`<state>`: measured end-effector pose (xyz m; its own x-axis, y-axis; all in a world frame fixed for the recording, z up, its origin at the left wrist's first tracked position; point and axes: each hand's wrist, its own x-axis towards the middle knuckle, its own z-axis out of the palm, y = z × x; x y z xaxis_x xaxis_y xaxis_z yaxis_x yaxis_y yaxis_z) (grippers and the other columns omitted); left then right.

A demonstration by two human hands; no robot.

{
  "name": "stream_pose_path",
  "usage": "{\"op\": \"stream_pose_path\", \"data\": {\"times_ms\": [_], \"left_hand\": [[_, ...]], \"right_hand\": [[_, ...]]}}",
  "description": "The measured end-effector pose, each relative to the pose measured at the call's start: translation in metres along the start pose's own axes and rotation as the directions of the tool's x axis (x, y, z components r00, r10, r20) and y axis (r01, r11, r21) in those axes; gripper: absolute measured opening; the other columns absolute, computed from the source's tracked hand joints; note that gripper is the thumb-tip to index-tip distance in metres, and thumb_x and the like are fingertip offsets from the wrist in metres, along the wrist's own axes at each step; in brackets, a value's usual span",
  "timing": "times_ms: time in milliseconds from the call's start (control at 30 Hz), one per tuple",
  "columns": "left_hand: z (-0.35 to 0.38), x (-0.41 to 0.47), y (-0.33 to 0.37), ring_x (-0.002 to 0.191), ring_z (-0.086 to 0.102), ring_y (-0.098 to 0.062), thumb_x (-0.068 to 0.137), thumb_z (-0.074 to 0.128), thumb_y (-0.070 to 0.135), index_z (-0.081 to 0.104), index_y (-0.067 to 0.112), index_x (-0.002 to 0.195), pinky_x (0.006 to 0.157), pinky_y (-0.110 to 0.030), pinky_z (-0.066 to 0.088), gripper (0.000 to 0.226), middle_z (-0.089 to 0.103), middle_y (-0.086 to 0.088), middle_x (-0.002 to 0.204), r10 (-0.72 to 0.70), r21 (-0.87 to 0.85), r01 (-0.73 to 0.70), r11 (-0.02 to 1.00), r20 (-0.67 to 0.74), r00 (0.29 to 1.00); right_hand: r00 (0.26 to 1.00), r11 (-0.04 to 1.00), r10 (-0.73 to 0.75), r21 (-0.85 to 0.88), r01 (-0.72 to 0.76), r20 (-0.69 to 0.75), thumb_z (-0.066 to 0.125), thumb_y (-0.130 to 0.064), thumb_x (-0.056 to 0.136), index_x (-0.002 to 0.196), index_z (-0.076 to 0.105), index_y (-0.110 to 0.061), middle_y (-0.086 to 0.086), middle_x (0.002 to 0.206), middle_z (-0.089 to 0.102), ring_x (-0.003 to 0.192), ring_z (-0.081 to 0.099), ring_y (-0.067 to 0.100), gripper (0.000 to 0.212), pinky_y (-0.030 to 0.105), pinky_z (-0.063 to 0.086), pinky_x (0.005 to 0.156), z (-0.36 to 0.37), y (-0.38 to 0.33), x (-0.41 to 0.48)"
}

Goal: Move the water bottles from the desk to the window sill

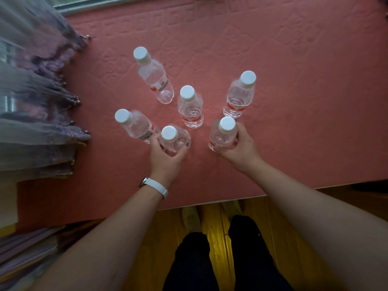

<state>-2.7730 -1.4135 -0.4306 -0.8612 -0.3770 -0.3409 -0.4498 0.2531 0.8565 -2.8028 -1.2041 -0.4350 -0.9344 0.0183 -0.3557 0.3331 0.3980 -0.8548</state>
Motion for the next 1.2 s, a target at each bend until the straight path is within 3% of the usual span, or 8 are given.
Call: {"op": "stream_pose_path", "data": {"times_ms": [167,267,367,500,800,967,1067,1200], "left_hand": [[-0.005,0.0,0.003,0.086,0.058,0.011,0.072,0.084,0.013,0.048,0.015,0.119,0.08,-0.01,0.047,0.06,0.06,0.013,0.103,-0.004,0.02,0.003,1.0,0.019,1.0],[-0.018,-0.006,0.005,0.096,0.057,0.008,0.069,0.086,0.021,0.047,0.022,0.121,0.086,-0.014,0.044,0.065,0.058,0.012,0.11,-0.036,0.081,0.031,0.996,0.06,0.998],[-0.036,-0.013,0.003,0.118,0.055,-0.014,0.061,0.087,0.039,0.047,0.028,0.125,0.101,-0.035,0.045,0.077,0.058,0.005,0.127,-0.084,0.13,0.067,0.989,0.129,0.988],[-0.056,-0.026,0.012,0.115,0.056,-0.022,0.069,0.087,0.024,0.051,0.019,0.126,0.1,-0.041,0.047,0.068,0.059,-0.003,0.127,-0.069,0.245,0.021,0.969,0.19,0.979],[-0.096,-0.057,0.05,0.112,0.056,-0.023,0.075,0.083,0.019,0.053,0.01,0.127,0.092,-0.034,0.044,0.061,0.059,-0.011,0.125,-0.026,0.272,-0.037,0.962,0.225,0.974],[-0.115,-0.081,0.091,0.109,0.058,-0.018,0.078,0.078,0.029,0.058,0.012,0.123,0.09,-0.033,0.046,0.052,0.062,-0.004,0.121,0.168,0.348,-0.296,0.89,0.352,0.921],[-0.118,-0.099,0.119,0.106,0.059,-0.017,0.08,0.073,0.039,0.06,0.017,0.118,0.089,-0.034,0.048,0.046,0.063,0.001,0.114,0.231,0.443,-0.45,0.775,0.464,0.855],[-0.107,-0.128,0.152,0.105,0.059,-0.021,0.076,0.06,0.054,0.06,0.024,0.116,0.087,-0.036,0.049,0.05,0.063,0.002,0.112,0.329,0.475,-0.675,0.565,0.62,0.712]], "right_hand": [[0.999,0.997,0.046,-0.056,-0.045,0.025,0.085,-0.042,0.061,0.107,0.046,-0.06,-0.015,0.112,0.066,0.107,0.064,0.011,0.064,0.043,0.052,0.095,-0.002,-0.003,-0.005],[0.993,0.992,0.088,-0.099,-0.081,0.072,0.081,-0.047,0.065,0.117,0.046,-0.046,-0.011,0.119,0.064,0.111,0.061,0.01,0.063,0.041,0.05,0.098,-0.008,-0.006,-0.011],[0.982,0.979,0.142,-0.161,-0.122,0.122,0.07,-0.055,0.07,0.133,0.043,-0.032,-0.004,0.134,0.056,0.123,0.053,0.013,0.072,0.043,0.045,0.104,-0.019,-0.016,-0.021],[0.971,0.962,0.209,-0.205,-0.182,0.119,0.071,-0.034,0.085,0.143,0.039,-0.015,0.009,0.14,0.05,0.124,0.052,0.021,0.068,0.039,0.043,0.104,-0.039,-0.037,-0.041],[0.989,0.93,0.144,-0.344,-0.128,0.021,0.067,-0.022,0.091,0.13,0.054,-0.005,0.013,0.13,0.058,0.115,0.056,0.023,0.045,0.031,0.043,0.097,-0.058,-0.091,-0.108],[0.996,0.872,0.087,-0.482,-0.082,-0.011,0.059,-0.037,0.094,0.132,0.053,-0.012,0.008,0.135,0.054,0.126,0.05,0.023,0.047,0.037,0.038,0.108,-0.067,-0.124,-0.152],[0.997,0.81,0.07,-0.582,-0.073,-0.028,0.054,-0.045,0.094,0.135,0.051,-0.016,0.003,0.137,0.052,0.128,0.048,0.023,0.05,0.039,0.039,0.107,-0.081,-0.139,-0.178],[0.998,0.749,0.012,-0.661,-0.054,-0.068,0.049,-0.049,0.093,0.133,0.052,-0.017,0.004,0.135,0.053,0.125,0.05,0.025,0.051,0.041,0.041,0.105,-0.108,-0.153,-0.211]]}}
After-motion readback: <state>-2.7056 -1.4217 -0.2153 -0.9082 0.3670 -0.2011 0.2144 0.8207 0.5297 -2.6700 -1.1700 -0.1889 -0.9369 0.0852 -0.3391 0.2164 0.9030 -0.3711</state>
